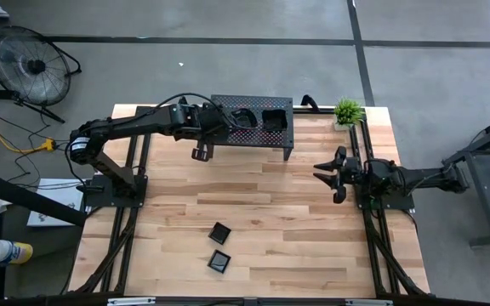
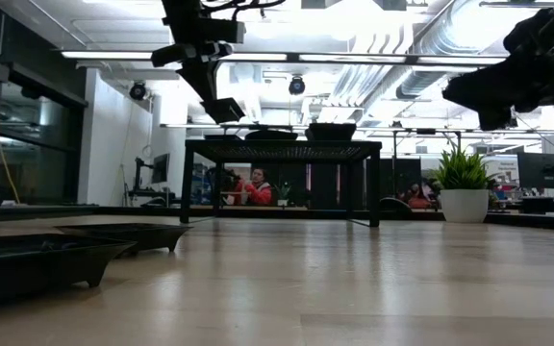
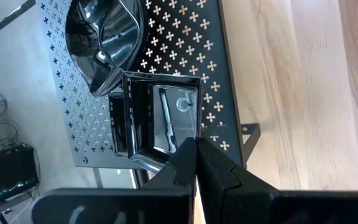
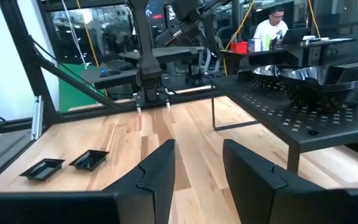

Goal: Pick & Place Mini shaped plates
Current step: Stack the top left black square plate on top of the black square plates on the shelf

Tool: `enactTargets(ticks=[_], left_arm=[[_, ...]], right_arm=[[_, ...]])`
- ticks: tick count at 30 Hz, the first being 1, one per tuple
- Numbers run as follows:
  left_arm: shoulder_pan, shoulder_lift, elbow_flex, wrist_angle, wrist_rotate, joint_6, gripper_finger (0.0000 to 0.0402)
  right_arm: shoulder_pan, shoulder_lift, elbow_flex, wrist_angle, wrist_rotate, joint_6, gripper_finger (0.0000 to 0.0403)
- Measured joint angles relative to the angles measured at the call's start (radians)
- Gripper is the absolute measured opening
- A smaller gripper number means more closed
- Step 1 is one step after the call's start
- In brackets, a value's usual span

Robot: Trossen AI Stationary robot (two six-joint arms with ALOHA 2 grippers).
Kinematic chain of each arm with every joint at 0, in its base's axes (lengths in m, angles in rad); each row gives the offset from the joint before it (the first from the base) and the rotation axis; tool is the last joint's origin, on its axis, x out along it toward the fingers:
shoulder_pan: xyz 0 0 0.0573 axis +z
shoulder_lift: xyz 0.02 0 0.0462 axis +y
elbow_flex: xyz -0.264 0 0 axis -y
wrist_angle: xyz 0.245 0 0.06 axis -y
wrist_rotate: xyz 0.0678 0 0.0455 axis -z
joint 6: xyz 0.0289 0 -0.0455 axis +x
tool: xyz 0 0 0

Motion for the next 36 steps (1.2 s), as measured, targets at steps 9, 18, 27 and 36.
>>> enactTargets(ticks=[9,18,27,36], left_arm=[[0.000,0.000,0.000,-0.001,0.000,0.007,0.0000],[0.031,0.040,-0.001,0.008,0.005,0.033,0.0000],[0.059,0.069,-0.001,0.065,-0.075,0.008,0.0000],[0.059,0.081,-0.002,0.089,-0.102,-0.012,0.0000]], right_arm=[[0.000,0.003,0.000,-0.003,-0.002,0.001,0.0129],[0.000,0.003,0.000,0.002,-0.001,-0.002,0.0129],[0.000,0.004,0.000,0.010,-0.001,-0.002,0.0129],[0.000,0.004,0.000,0.012,-0.001,-0.002,0.0129]])
